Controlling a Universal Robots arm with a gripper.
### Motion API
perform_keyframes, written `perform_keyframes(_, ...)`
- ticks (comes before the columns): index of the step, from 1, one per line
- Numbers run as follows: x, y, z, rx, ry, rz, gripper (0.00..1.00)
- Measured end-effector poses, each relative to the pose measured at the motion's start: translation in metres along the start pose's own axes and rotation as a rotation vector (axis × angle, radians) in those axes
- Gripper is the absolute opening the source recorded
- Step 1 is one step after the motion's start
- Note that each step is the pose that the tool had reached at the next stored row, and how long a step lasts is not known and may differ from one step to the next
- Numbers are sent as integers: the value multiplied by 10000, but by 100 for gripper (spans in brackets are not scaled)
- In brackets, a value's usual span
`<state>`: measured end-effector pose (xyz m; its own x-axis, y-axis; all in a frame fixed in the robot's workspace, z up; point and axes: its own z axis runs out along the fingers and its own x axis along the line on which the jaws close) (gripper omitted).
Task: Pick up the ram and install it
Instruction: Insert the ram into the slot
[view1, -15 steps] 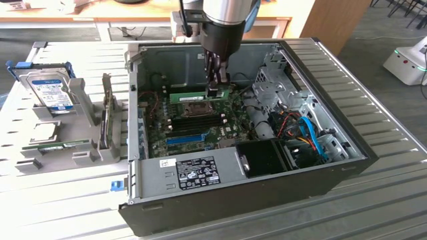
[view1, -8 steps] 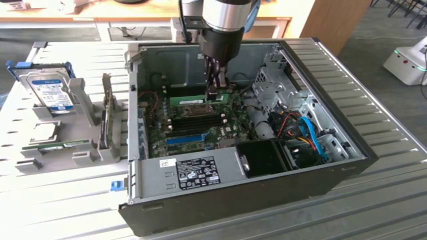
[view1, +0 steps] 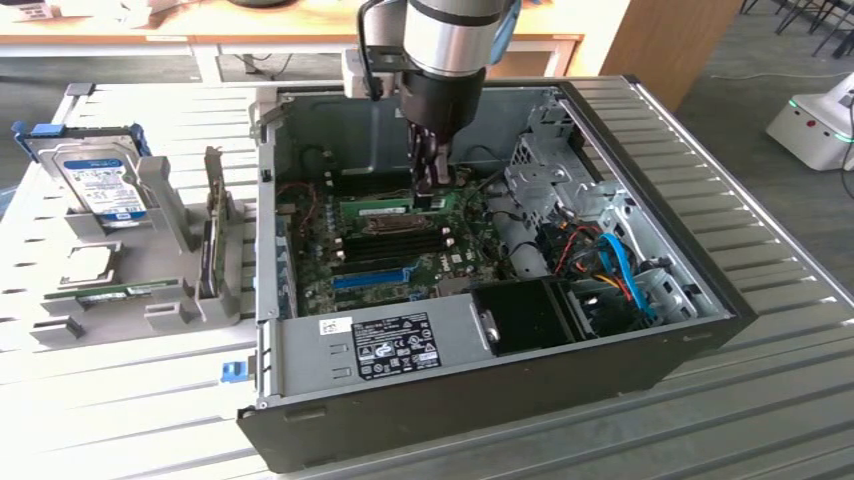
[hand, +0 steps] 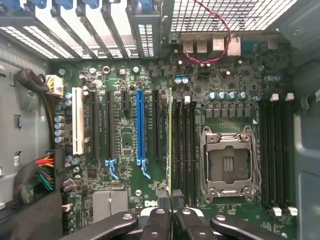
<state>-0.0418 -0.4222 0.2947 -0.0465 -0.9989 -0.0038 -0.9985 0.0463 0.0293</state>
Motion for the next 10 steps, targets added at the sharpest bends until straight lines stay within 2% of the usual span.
perform_keyframes(10,1,-4,154,0,-3,78,12)
